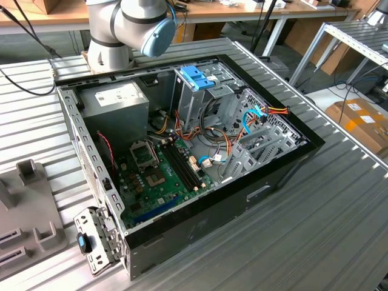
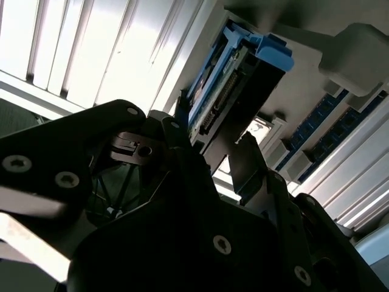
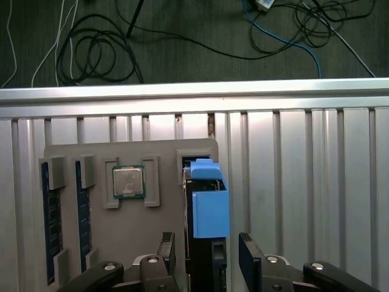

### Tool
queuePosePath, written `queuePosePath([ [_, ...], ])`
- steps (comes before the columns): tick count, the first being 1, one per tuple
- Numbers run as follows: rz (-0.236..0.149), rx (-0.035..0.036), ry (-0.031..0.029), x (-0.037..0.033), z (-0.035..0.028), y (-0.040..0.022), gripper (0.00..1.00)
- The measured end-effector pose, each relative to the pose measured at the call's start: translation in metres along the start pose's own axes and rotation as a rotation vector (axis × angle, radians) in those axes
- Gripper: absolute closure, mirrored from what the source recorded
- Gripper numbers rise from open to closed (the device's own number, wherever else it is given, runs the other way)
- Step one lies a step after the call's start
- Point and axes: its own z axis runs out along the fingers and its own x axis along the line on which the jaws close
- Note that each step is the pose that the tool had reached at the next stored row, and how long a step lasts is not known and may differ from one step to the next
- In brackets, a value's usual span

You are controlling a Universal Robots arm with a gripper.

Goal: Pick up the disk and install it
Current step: 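Pick up the disk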

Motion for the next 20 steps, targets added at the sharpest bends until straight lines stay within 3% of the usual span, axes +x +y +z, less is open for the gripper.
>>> queuePosePath([
  [4,-0.002,-0.0003,0.0003,0.0000,0.0041,0.0003,0.46],
  [20,-0.002,0.0001,0.0001,-0.0001,0.0053,-0.0011,0.46],
])
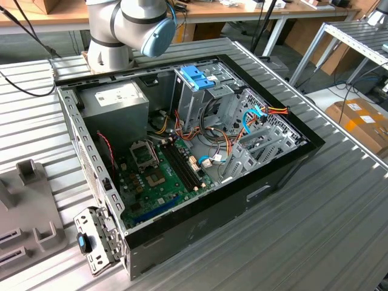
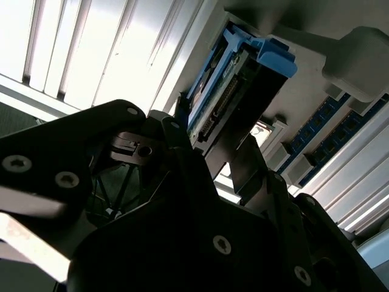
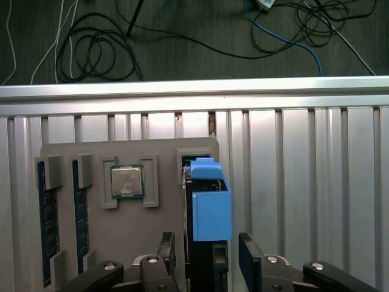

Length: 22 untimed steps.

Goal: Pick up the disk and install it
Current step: 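Pick up the disk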

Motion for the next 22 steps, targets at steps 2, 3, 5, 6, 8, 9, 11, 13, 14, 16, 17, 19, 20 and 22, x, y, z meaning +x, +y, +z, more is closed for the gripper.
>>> queuePosePath([
  [2,0.000,0.0000,0.0000,0.0000,0.0000,0.0000,0.46],
  [3,0.000,-0.0001,0.0001,0.0000,0.0000,0.0000,0.46],
  [5,0.000,0.0000,0.0000,0.0000,0.0000,0.0000,0.47],
  [6,0.000,0.0000,0.0000,0.0000,0.0001,0.0000,0.55],
  [8,0.000,0.0000,0.0000,0.0000,0.0001,0.0000,0.55],
  [9,0.000,-0.0001,0.0000,0.0000,0.0001,0.0000,0.56],
  [11,0.000,-0.0001,0.0001,0.0000,0.0001,0.0000,0.63],
  [13,0.000,-0.0001,0.0001,0.0000,0.0001,0.0000,0.65],
  [14,0.000,-0.0001,0.0001,0.0000,0.0001,0.0000,0.65],
  [16,0.000,-0.0001,0.0001,0.0000,0.0002,0.0000,0.65],
  [17,0.000,-0.0001,0.0000,0.0000,0.0003,0.0000,0.65],
  [19,0.000,-0.0001,0.0000,0.0000,0.0003,0.0000,0.65],
  [20,0.000,0.0000,0.0000,0.0000,0.0004,0.0000,0.65],
  [22,0.000,0.0000,0.0000,0.0000,0.0004,0.0000,0.65],
])
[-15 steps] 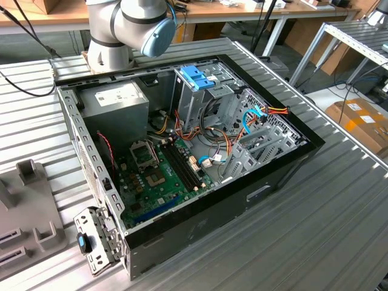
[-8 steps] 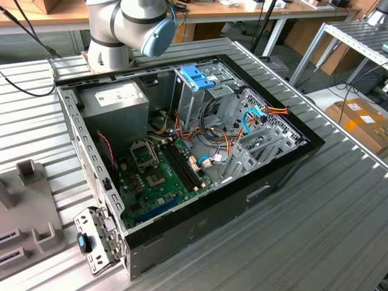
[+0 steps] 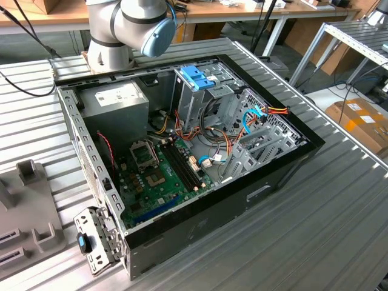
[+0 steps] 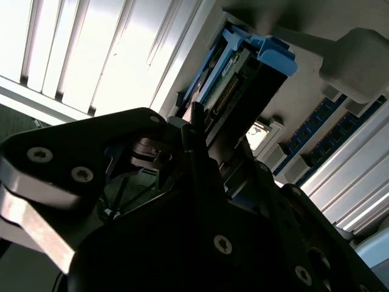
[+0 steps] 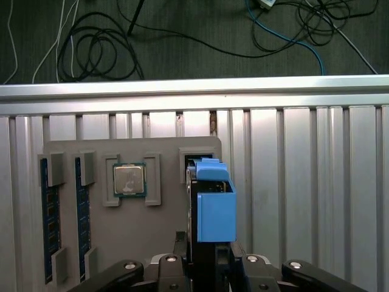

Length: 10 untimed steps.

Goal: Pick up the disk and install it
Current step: 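Pick up the disk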

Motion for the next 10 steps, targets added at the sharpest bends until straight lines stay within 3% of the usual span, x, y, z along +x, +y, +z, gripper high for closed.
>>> queuePosePath([
  [7,0.000,0.0003,-0.0001,0.0000,-0.0001,0.0000,0.65],
  [10,0.000,0.0001,-0.0001,0.0000,-0.0033,0.0000,0.65],
])
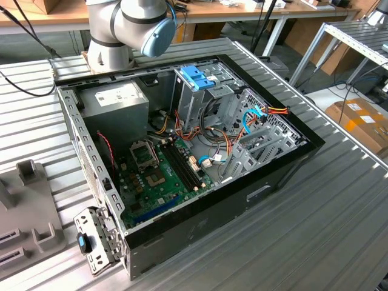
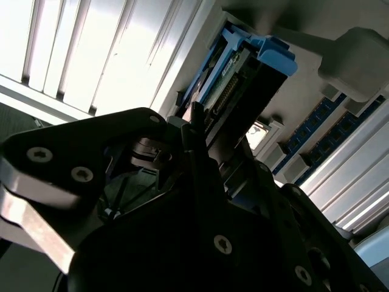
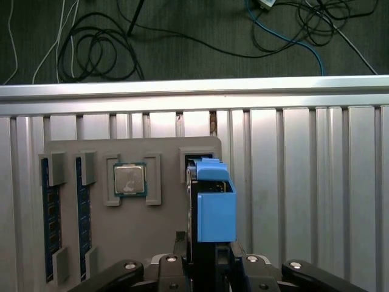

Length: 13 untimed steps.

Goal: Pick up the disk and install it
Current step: 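Pick up the disk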

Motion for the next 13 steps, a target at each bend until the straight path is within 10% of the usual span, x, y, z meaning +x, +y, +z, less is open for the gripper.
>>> queuePosePath([
  [13,0.000,-0.0001,0.0002,0.0001,-0.0060,0.0000,0.65],
])
